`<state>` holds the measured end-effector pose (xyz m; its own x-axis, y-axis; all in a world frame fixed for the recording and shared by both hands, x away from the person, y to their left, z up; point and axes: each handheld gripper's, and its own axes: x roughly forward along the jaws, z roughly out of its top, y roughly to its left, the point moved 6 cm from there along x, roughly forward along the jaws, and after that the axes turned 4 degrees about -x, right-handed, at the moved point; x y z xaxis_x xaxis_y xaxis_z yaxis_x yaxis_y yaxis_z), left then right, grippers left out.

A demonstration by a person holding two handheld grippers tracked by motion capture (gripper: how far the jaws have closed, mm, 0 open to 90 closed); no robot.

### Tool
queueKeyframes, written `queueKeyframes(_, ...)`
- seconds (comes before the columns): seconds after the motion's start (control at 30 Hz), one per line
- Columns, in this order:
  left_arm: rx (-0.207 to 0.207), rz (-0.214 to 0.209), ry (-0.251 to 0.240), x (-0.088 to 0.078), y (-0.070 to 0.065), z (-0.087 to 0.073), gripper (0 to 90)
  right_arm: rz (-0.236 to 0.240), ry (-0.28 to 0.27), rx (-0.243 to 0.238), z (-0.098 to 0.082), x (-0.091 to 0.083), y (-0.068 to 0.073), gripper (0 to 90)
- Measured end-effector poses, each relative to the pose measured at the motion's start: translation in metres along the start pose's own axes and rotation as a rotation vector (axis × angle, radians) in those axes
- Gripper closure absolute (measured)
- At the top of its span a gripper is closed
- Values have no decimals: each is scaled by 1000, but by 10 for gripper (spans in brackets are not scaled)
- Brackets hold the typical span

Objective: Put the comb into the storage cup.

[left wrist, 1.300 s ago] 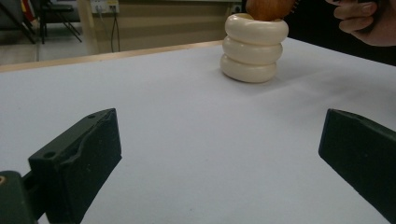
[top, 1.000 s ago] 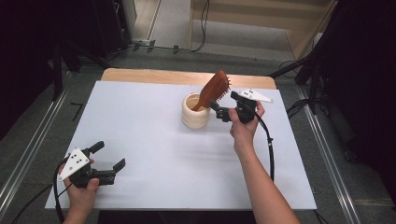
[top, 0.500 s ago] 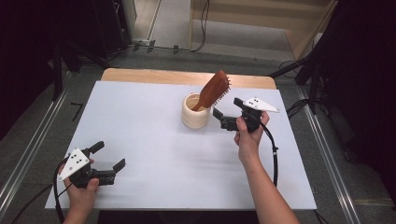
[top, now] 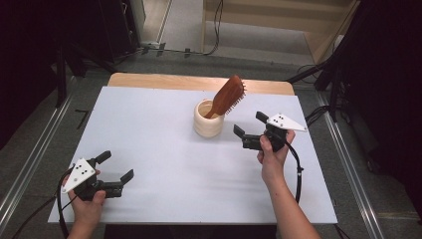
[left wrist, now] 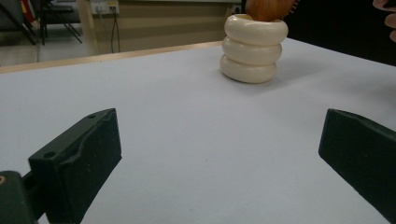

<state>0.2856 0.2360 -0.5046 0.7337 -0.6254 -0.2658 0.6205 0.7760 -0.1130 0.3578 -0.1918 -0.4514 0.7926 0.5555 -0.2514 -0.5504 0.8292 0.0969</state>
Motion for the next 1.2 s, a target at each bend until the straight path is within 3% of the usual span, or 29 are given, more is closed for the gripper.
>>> queueKeyframes(1.03,9,5,5,0,0,0,0,-25,-19,-9,-42,-63,-7,0)
queueKeyframes(1.2,8,5,3,0,0,0,0,-31,-15,11,-52,-73,-11,0)
